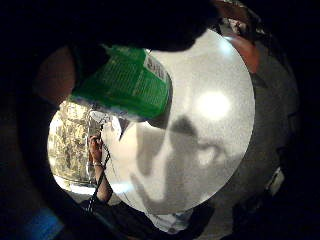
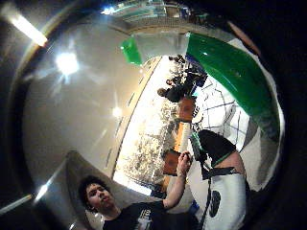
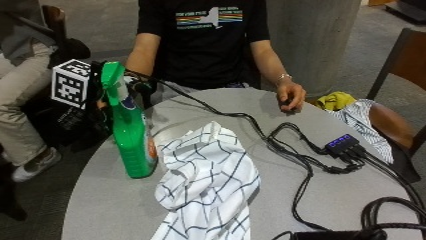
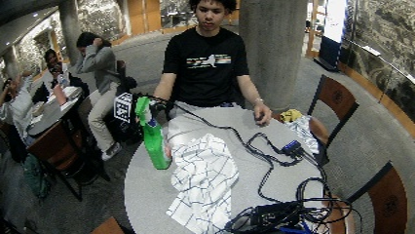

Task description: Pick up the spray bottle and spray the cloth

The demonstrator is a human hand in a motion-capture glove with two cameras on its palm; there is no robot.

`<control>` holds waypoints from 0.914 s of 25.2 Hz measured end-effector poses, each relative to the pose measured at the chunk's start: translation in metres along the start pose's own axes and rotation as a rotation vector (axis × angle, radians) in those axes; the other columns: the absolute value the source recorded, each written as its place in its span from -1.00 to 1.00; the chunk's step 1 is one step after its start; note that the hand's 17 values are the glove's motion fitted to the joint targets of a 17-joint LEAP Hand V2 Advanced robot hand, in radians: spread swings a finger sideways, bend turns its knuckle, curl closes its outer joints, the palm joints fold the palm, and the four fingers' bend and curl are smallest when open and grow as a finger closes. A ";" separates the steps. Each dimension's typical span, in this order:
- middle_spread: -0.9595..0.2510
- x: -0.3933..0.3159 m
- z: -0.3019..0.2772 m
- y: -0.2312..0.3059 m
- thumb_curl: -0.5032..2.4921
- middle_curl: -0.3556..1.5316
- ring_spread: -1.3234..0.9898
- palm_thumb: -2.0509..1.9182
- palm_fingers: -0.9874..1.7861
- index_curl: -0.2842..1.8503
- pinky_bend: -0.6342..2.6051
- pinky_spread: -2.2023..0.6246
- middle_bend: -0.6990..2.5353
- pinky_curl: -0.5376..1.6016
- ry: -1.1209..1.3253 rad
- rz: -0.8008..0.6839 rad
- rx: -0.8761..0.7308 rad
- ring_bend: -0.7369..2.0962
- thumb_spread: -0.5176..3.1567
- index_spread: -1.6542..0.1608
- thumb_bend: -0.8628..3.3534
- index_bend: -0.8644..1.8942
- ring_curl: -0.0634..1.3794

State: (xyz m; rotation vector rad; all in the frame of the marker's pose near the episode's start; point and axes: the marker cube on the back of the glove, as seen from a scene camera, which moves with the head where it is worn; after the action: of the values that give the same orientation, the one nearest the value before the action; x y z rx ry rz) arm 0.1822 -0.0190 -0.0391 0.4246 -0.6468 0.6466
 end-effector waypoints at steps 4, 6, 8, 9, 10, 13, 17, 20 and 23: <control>0.54 0.007 0.010 -0.022 -0.43 -0.25 0.16 0.46 0.00 -0.61 -0.12 0.70 -0.44 -0.17 0.009 0.043 0.001 -0.16 -0.20 0.35 -0.58 -0.31 -0.45; 0.55 0.010 0.014 -0.032 -0.42 -0.25 0.16 0.47 0.00 -0.61 -0.11 0.70 -0.44 -0.17 0.015 0.063 0.007 -0.16 -0.20 0.35 -0.58 -0.31 -0.45; 0.55 0.012 0.017 -0.041 -0.41 -0.25 0.17 0.48 0.01 -0.60 -0.10 0.70 -0.45 -0.17 0.025 0.074 0.028 -0.17 -0.20 0.36 -0.58 -0.29 -0.46; 0.55 0.012 0.018 -0.044 -0.40 -0.24 0.16 0.51 0.07 -0.59 -0.12 0.70 -0.42 -0.18 0.029 0.076 0.046 -0.16 -0.20 0.38 -0.57 -0.27 -0.45; 0.54 0.012 0.017 -0.045 -0.39 -0.23 0.15 0.53 0.16 -0.57 -0.14 0.69 -0.41 -0.19 0.032 0.075 0.069 -0.15 -0.20 0.41 -0.56 -0.23 -0.45; 0.50 0.009 0.013 -0.046 -0.37 -0.21 0.10 0.57 0.31 -0.54 -0.17 0.64 -0.39 -0.22 0.029 0.059 0.144 -0.13 -0.24 0.48 -0.55 -0.22 -0.46; 0.43 0.007 0.005 -0.042 -0.33 -0.16 0.03 0.60 0.56 -0.47 -0.24 0.49 -0.34 -0.23 0.032 0.032 0.204 -0.09 -0.37 0.51 -0.55 -0.11 -0.40; 0.40 0.006 0.005 -0.041 -0.30 -0.12 0.00 0.64 0.60 -0.42 -0.21 0.44 -0.32 -0.19 0.028 0.029 0.199 -0.06 -0.44 0.52 -0.54 -0.07 -0.34; 0.37 0.005 0.008 -0.041 -0.28 -0.09 -0.01 0.65 0.59 -0.39 -0.20 0.41 -0.31 -0.16 0.014 0.028 0.182 -0.04 -0.50 0.53 -0.54 -0.05 -0.29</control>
State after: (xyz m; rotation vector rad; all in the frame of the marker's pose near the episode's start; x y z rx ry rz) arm 0.2097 -0.0512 -0.0365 0.5797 -0.5832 0.7379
